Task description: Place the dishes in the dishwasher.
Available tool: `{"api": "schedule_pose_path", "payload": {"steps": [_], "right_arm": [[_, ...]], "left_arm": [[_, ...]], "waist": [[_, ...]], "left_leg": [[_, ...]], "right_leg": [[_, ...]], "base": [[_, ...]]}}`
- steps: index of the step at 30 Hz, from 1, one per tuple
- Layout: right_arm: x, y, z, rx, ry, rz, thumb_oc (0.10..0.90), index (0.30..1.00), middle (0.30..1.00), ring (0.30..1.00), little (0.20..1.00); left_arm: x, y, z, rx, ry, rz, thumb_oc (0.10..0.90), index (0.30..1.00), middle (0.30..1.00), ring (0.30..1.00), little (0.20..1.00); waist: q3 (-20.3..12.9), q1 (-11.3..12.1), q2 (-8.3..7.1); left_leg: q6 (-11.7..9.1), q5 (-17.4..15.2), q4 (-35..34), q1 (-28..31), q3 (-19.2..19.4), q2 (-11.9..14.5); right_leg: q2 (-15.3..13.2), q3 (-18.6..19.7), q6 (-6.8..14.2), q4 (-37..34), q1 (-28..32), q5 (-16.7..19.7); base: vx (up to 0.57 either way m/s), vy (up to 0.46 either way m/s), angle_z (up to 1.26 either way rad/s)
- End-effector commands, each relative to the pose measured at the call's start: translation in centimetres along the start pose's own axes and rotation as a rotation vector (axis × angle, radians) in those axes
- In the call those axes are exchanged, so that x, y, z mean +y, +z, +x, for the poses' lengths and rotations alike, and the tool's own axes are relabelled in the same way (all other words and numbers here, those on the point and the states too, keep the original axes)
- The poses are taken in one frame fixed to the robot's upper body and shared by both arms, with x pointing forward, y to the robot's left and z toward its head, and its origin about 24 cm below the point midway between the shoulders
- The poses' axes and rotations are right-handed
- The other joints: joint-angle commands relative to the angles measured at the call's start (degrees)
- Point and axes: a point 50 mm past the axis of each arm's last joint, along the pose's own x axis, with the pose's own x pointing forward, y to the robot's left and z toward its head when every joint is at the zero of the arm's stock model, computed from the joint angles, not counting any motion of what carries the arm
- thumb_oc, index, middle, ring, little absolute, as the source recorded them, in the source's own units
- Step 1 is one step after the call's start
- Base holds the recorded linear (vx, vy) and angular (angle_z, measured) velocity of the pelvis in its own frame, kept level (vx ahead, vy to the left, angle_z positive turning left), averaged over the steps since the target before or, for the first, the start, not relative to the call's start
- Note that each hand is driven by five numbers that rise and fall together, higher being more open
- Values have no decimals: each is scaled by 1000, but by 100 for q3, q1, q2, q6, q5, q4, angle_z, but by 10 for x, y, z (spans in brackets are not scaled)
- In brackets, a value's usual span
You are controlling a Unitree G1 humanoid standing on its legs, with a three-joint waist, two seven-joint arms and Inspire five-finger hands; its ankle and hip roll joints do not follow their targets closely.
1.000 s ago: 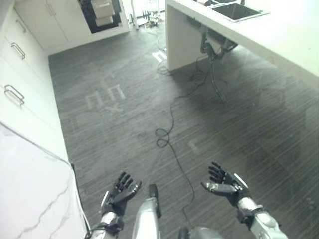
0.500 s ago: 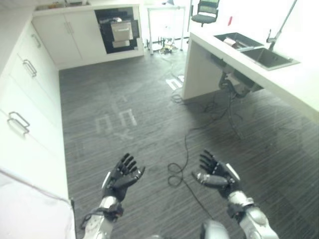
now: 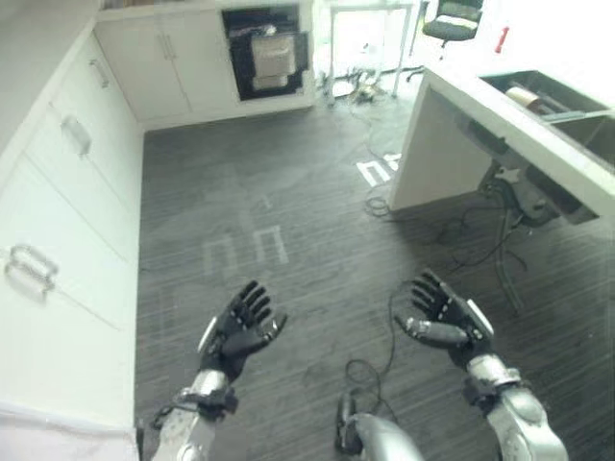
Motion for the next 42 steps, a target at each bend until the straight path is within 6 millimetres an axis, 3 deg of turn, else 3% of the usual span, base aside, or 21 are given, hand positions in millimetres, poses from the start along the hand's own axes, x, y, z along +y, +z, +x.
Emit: {"api": "schedule_pose_path", "payload": {"steps": [1,4,5,6,8,10,16,18,21,23,24,26,27,30,32,35,37,38,39,40,42], "right_arm": [[-3,48,2,-230,30,-94,800,900,900,900,900],[-2,61,6,-257,52,-103,800,900,900,900,900],[1,64,8,-265,66,-115,800,900,900,900,900],[3,65,8,-268,72,-119,800,900,900,900,900],[6,68,7,-273,91,-136,800,900,900,900,900],[6,71,6,-282,94,-144,800,900,900,900,900],[8,90,4,-345,99,-155,800,900,900,900,900],[9,90,2,-356,74,-150,800,900,900,900,900],[9,89,1,-383,43,-124,800,900,900,900,900],[14,89,2,-402,51,-117,800,900,900,900,900],[23,88,5,-417,105,-116,800,900,900,900,900],[24,89,5,-423,127,-120,800,900,900,900,900],[23,89,3,-419,145,-111,800,900,900,900,900],[22,89,3,-399,162,-101,800,900,900,900,900],[21,91,1,-410,167,-107,800,900,900,900,900],[24,95,6,-440,156,-169,800,900,900,900,900],[26,110,15,-470,138,-313,800,900,900,900,900],[24,115,15,-478,141,-324,800,900,900,900,900],[20,120,14,-484,141,-344,800,900,900,900,900],[20,122,14,-490,141,-350,800,900,900,900,900],[20,123,14,-498,142,-358,800,900,900,900,900]], "left_arm": [[-14,37,9,-190,-125,83,800,900,900,900,900],[-13,40,7,-197,-120,86,800,900,900,900,900],[-12,42,7,-206,-110,82,800,900,900,900,900],[-13,42,6,-211,-109,84,800,900,900,900,900],[-13,43,3,-227,-107,87,800,900,900,900,900],[-14,44,1,-240,-118,90,800,900,900,900,900],[-26,74,9,-337,-207,197,800,900,900,900,900],[-32,81,16,-350,-242,215,800,900,900,900,900],[-41,89,20,-392,-275,279,800,900,900,900,900],[-47,99,16,-469,-307,376,800,900,900,900,900],[-52,115,8,-557,-301,450,800,900,900,900,900],[-47,121,7,-565,-283,411,800,900,900,900,900],[-43,126,6,-574,-280,406,800,900,900,900,900],[-44,135,1,-619,-280,514,800,900,900,900,900],[-46,139,-1,-645,-281,538,800,900,900,900,900],[-49,142,1,-677,-284,519,800,900,900,900,900],[-57,144,4,-699,-293,523,800,900,900,900,900],[-58,146,4,-714,-290,501,800,900,900,900,900],[-60,146,5,-731,-287,472,800,900,900,900,900],[-62,146,6,-747,-285,458,800,900,900,900,900],[-65,146,6,-762,-280,437,800,900,900,900,900]], "waist": [[136,-28,-184],[175,30,-20],[200,40,226],[201,71,296],[200,187,408],[200,281,435],[56,234,383],[-109,169,261],[-226,73,200],[-149,104,345],[51,68,526],[84,76,450],[109,70,334],[255,31,64],[274,-57,47],[126,-98,70],[-86,-124,174],[-135,-142,183],[-129,-113,221],[-116,-101,111],[-14,-52,4]], "left_leg": [[278,1597,119,-983,-45,612],[430,1388,-1647,-1044,160,686],[440,749,-1712,-1631,-83,881],[388,656,-1712,-1939,-293,909],[232,887,-1712,-2555,-786,911],[211,961,-1712,-2854,-693,972],[516,882,-1712,-2388,-667,776],[710,736,-1712,-2291,-685,541],[901,564,-1712,-2087,-889,326],[989,422,-1712,-1867,-1012,342],[1018,260,-1712,-1484,-1007,437],[970,234,-1712,-1425,-917,446],[902,128,-1712,-1309,-802,468],[718,-153,-1712,-893,-486,497],[699,-308,-1712,-651,-466,471],[708,-456,-1712,-551,-428,464],[627,-659,-1712,-203,-302,600],[554,-343,-1712,-102,-264,600],[307,621,-1712,91,-98,770],[242,1083,-1627,142,14,745],[148,1377,-1118,-83,73,771]], "right_leg": [[-373,182,1365,-1070,837,745],[44,692,1462,-1070,1016,443],[377,980,1563,-1070,1045,328],[491,1092,1582,-1070,1085,294],[764,1378,1519,-1070,1293,85],[822,1422,1492,-1070,1568,-110],[512,1608,1742,-1070,2065,-50],[358,1637,1921,-1070,2164,450],[269,1420,2275,-1070,2423,1735],[149,1098,2362,127,2040,2189],[-83,657,2172,929,869,2036],[-131,410,2100,224,792,1776],[-262,54,2105,-850,864,1796],[-942,-493,2210,-1070,240,1612],[-1139,-485,2260,-1070,-154,1795],[-1060,-452,2236,-1070,-139,1533],[-767,-370,2048,-1070,102,1242],[-706,-363,1934,-1070,109,1194],[-538,-298,1782,-1070,323,970],[-597,-240,1695,-1070,378,938],[-599,-150,1581,-1070,540,845]], "base": [[230,-110,-69],[394,83,-71],[421,216,-95],[429,209,-101],[479,99,-64],[447,92,-69],[376,168,-87],[323,117,4],[322,85,32],[310,157,2],[337,155,-49],[338,-56,-91],[338,-268,-72],[308,-309,-13],[390,-266,-66],[395,-251,-15],[472,-245,-26],[390,-211,-76],[375,-235,-75],[351,-243,-49],[190,-176,-59]]}}
